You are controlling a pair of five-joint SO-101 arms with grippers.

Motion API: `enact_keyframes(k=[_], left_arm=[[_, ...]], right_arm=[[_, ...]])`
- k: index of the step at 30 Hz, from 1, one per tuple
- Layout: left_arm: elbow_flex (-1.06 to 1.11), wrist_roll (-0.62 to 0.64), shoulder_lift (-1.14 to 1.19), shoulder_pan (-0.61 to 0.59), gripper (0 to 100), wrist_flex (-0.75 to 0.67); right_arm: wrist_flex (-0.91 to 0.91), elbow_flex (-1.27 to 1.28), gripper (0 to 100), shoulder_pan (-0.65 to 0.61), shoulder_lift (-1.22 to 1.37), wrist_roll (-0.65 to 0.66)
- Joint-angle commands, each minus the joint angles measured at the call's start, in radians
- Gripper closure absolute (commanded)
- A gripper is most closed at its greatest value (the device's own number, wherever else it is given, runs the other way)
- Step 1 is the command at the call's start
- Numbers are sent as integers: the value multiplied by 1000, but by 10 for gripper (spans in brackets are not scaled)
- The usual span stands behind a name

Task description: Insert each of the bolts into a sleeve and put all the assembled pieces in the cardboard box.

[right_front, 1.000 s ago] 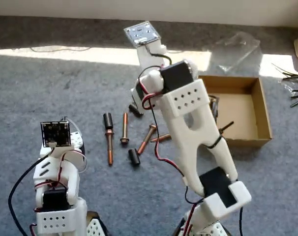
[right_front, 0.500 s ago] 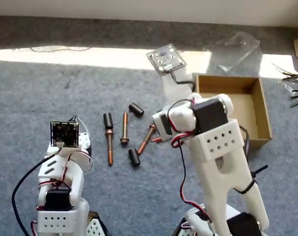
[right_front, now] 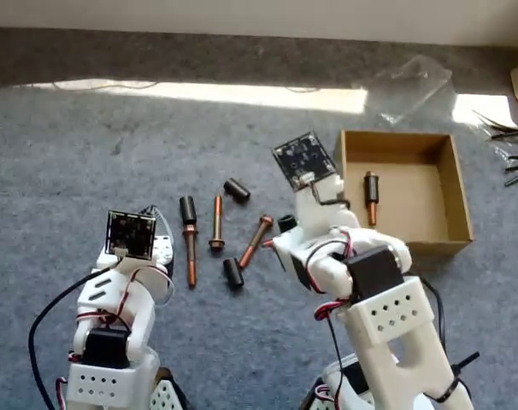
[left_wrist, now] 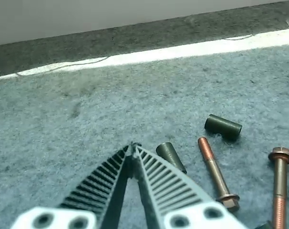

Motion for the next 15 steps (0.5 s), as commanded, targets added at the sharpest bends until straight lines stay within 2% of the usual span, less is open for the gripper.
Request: enact_keyframes(k=[1,9,12,15], left_arm=[[22,5,-4,18,995,-2],[-13,5,-4,-7,995,2],[-19,5,-4,-27,995,-2],[-19,3,-4,-31,995,-2]], right_arm=[[-65,62,993,13,-73,6],[-295,309,993,13,-120,6],[-318,343,993,16,-120,6],[-331,348,993,70,-120,5]])
